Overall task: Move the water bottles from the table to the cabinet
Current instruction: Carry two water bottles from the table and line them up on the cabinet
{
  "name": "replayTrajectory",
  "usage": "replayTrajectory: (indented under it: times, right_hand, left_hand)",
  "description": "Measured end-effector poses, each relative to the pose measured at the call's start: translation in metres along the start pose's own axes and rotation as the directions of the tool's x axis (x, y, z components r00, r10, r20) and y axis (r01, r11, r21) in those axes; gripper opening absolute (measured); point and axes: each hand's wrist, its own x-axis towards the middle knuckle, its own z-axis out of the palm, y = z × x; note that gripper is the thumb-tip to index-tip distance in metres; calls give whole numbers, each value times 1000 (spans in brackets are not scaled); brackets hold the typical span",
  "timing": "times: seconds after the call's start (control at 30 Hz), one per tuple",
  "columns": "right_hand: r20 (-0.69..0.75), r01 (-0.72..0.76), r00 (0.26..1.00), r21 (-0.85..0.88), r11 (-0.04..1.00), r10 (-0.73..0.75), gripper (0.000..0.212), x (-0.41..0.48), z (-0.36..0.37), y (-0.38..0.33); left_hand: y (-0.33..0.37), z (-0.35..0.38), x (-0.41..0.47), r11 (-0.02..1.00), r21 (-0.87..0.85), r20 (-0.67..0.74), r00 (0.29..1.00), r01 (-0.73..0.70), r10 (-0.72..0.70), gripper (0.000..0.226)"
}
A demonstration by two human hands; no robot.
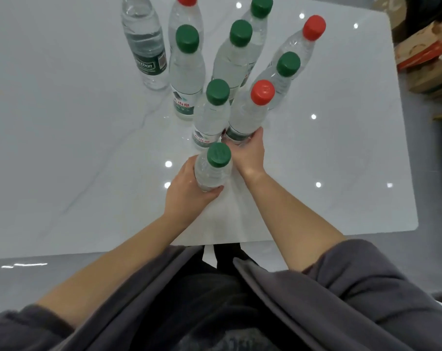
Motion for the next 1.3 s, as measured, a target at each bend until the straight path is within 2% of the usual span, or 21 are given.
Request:
replayTrajectory:
  times: [0.13,0.37,0.57,0.87,0.97,1.07,1.17,1.3]
  right_hand:
    - [-26,9,1000,-80,997,-11,57,-6,0,-2]
    - [70,19,998,-184,983,-6,61,-39,-28,26]
    - [195,13,981,-113,994,9,56,-56,-42,49]
    - [135,44,990,-13,999,-42,60,-73,-53,55]
    - [100,5,995,44,999,-9,55,-103,-79,78]
    - [34,-40,999,85,996,38,57,-138,-117,106]
    - [-74,-102,991,132,986,113,46,-178,-161,139]
    - [-260,-184,935,230,956,242,36,-241,-216,189]
  left_hand:
    - [-2,-4,0,1000,-7,26,1000,-1,2,62]
    - [-5,-5,5,1000,-9,98,995,15,-14,60]
    - [-14,-5,9,994,-80,149,987,72,-60,61]
    - [-13,1,6,1000,-19,134,991,25,-22,57]
    - [-5,20,-6,1000,26,191,982,-14,9,57]
    - [7,52,-28,996,35,316,947,-80,65,56]
    - [22,95,-63,987,7,464,874,-162,141,51]
    - [44,159,-118,966,-21,606,765,-257,217,48]
